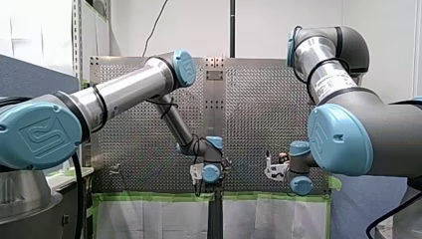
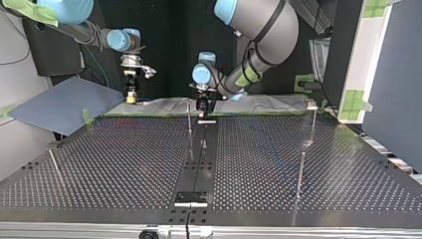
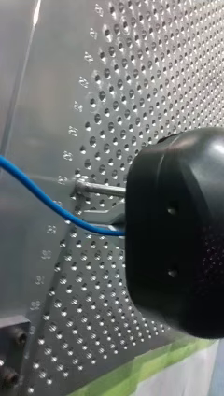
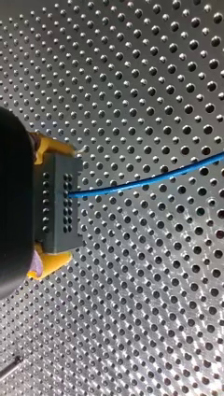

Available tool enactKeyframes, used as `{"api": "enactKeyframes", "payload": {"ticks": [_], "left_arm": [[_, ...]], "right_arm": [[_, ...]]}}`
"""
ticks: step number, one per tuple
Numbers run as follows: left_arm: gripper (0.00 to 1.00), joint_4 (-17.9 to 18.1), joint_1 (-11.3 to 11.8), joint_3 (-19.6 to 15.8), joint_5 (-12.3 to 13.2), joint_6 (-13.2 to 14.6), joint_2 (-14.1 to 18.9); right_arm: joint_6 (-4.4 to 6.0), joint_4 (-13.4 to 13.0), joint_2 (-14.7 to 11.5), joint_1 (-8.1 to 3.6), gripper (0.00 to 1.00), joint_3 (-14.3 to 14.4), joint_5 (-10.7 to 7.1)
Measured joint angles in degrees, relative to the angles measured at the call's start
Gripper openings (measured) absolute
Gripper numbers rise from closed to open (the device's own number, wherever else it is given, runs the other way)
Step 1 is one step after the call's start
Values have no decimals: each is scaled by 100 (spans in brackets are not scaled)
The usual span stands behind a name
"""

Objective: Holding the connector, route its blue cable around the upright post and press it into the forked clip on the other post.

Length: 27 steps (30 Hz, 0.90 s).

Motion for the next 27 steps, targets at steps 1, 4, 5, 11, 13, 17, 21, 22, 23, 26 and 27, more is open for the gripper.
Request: {"api": "enactKeyframes", "payload": {"ticks": [1, 4, 5, 11, 13, 17, 21, 22, 23, 26, 27], "left_arm": [[0, -11, 17, 24, 0, -1, -10], [0, -76, 62, 112, 21, 1, -71], [0, -111, 74, 144, 33, 1, -97], [0, -268, 135, 233, 95, 3, -180], [0, -297, 155, 238, 115, 3, -219], [0, -353, 175, 219, 151, 13, -355], [0, -377, 185, 188, 215, 19, -458], [0, -380, 189, 186, 227, 19, -466], [0, -382, 193, 185, 235, 20, -471], [0, -401, 204, 182, 249, 22, -476], [0, -421, 206, 172, 249, 24, -476]], "right_arm": [[-6, 5, 0, 0, 0, -11, -10], [-23, 25, 5, 0, 0, -32, -35], [-26, 30, 6, 0, 0, -37, -39], [-50, 50, 8, 0, 0, -48, -48], [-69, 58, 12, 7, 0, -44, -48], [-96, 73, 16, 22, 0, -26, -48], [-108, 123, 17, 25, 0, -52, -36], [-110, 133, 17, 25, 0, -61, -35], [-111, 139, 17, 25, 0, -68, -35], [-114, 146, 21, 27, 0, -84, -36], [-116, 145, 21, 28, 0, -82, -34]]}}
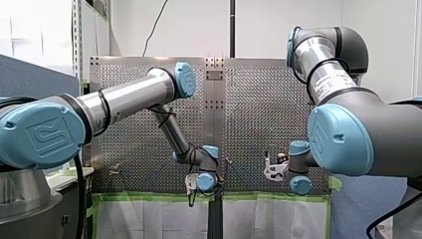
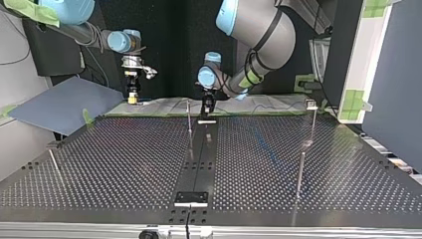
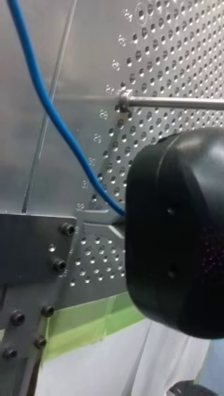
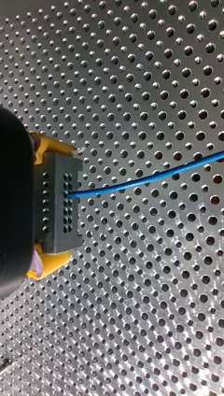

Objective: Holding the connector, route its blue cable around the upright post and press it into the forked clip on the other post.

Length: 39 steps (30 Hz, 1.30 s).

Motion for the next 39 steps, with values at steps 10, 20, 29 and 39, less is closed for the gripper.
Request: {"api": "enactKeyframes", "payload": {"ticks": [10, 20, 29, 39], "left_arm": [[0, 13, 32, -386, -121, 41, 62], [0, 453, -20, -903, -184, 60, 491], [0, 578, -142, -1323, -269, 191, 909], [0, 566, -259, -1855, -351, 279, 1124]], "right_arm": [[-72, -18, 4, -26, 0, 126, 22], [-103, -53, -1, -31, 0, 252, 82], [-56, -123, -2, -38, 0, 319, 125], [-42, -139, -2, -72, 0, 362, 177]]}}
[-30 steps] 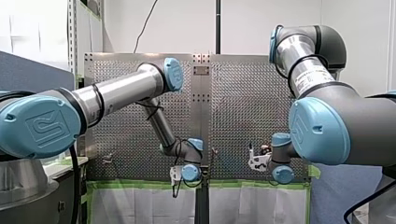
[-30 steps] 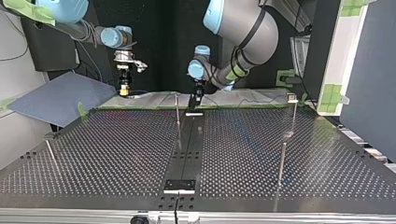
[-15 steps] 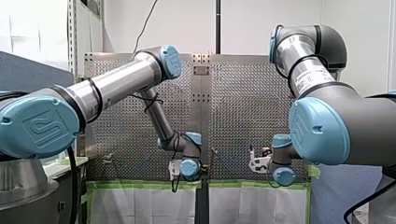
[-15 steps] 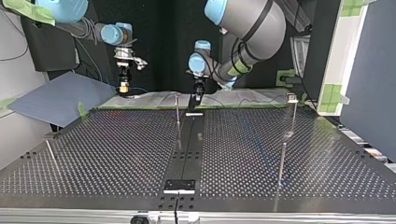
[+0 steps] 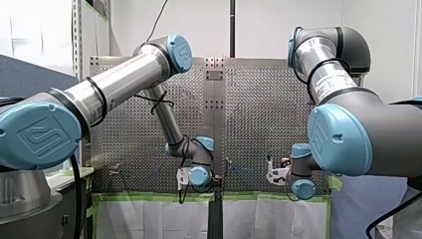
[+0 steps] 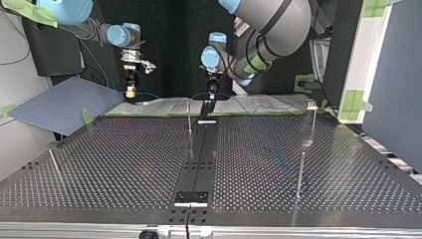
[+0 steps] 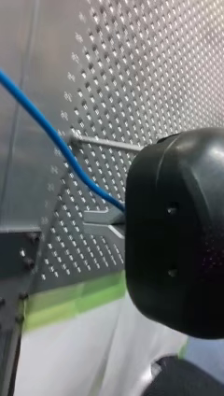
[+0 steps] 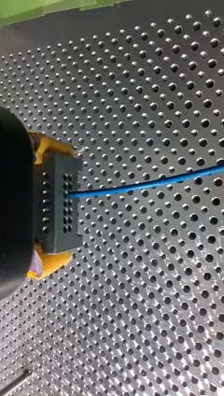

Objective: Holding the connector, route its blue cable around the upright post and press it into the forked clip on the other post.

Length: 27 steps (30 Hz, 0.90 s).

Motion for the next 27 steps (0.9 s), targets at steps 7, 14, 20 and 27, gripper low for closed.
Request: {"api": "enactKeyframes", "payload": {"ticks": [7, 14, 20, 27], "left_arm": [[0, -8, -128, -82, -74, 127, 2], [0, -2, -243, -86, -85, 199, 1], [0, 14, -254, -84, -71, 192, -2], [0, -19, -213, -82, -52, 160, 0]], "right_arm": [[6, -13, 1, -16, 0, 42, 109], [46, -15, 3, -25, 0, 63, 187], [77, 19, 7, -37, 0, 23, 245], [87, -3, 8, -54, 0, 23, 263]]}}
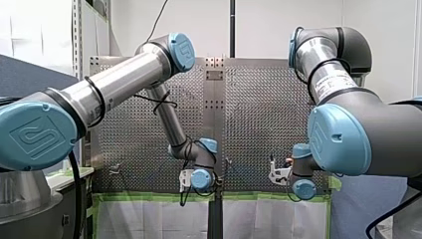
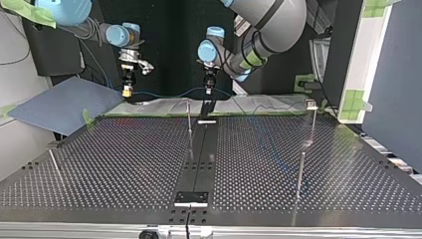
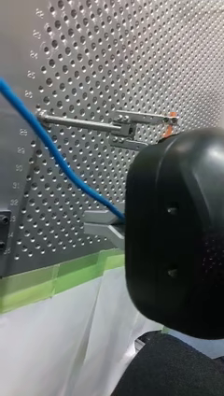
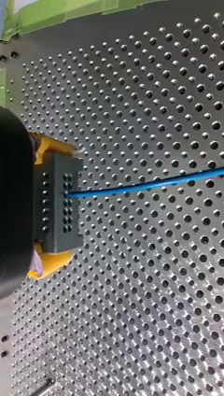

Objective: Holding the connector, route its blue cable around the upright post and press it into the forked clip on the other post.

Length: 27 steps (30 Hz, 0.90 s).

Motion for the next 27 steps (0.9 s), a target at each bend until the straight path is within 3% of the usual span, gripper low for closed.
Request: {"api": "enactKeyframes", "payload": {"ticks": [15, 27], "left_arm": [[0, -224, 100, 122, 13, -7, 202], [0, -194, 165, 176, 32, -21, 206]], "right_arm": [[17, -29, 0, -45, 0, -33, -19], [-9, -26, 0, -75, 0, -53, -17]]}}
